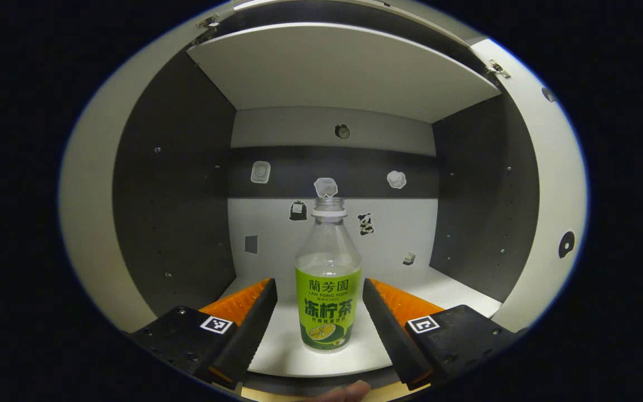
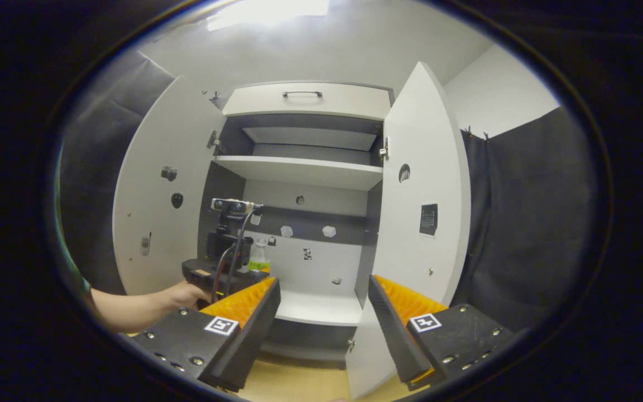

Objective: Grasp the bottle in the cabinet with the left hand and place it on the coaster, then close the right door with the right hand and the left door with the left hand.

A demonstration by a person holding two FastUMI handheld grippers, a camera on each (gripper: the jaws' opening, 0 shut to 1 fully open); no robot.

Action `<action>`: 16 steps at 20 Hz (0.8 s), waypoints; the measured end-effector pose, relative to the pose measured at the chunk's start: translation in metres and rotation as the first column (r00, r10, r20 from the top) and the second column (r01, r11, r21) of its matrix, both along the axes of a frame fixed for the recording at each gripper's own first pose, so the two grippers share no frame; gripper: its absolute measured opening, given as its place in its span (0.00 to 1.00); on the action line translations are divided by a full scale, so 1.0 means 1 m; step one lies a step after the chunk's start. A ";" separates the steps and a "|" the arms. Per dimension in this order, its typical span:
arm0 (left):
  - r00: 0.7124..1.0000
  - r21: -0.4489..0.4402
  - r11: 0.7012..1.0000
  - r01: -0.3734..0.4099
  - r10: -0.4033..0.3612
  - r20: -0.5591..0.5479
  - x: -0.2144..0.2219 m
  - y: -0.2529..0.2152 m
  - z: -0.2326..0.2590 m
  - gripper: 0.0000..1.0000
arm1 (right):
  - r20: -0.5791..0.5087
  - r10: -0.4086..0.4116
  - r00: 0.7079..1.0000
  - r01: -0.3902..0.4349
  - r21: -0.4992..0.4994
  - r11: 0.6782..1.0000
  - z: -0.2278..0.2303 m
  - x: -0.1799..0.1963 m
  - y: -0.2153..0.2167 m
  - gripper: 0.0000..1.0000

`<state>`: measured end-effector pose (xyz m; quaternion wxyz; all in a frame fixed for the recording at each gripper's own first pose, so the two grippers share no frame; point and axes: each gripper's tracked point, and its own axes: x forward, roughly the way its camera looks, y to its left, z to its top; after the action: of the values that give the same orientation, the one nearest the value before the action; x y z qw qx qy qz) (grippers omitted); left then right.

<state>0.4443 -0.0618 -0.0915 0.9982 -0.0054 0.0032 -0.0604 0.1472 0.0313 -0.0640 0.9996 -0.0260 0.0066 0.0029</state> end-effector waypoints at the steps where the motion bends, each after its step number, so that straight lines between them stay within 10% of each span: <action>1: 1.000 -0.001 1.000 0.002 -0.002 -0.005 0.007 -0.002 -0.002 0.98 | -0.011 -0.006 1.000 0.006 -0.003 1.000 -0.004 -0.002 -0.002 0.94; 4: 0.999 0.013 0.999 0.038 -0.038 -0.017 0.020 -0.013 -0.006 0.96 | -0.039 -0.023 0.999 0.023 0.000 1.000 -0.015 -0.009 -0.008 0.96; 5: 0.999 0.016 0.999 0.030 -0.029 -0.021 0.025 -0.013 -0.005 0.81 | -0.049 -0.030 0.998 0.031 0.007 0.999 -0.017 -0.010 -0.010 0.94; 16: 0.998 -0.017 0.998 0.054 -0.053 0.039 -0.088 0.001 0.046 0.79 | -0.027 -0.018 0.999 0.019 0.058 0.998 -0.008 -0.047 -0.017 0.96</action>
<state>0.3564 -0.0608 -0.0451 0.9960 -0.0132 -0.0165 -0.0871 0.1001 0.0144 -0.0717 0.9998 0.0031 0.0200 -0.0058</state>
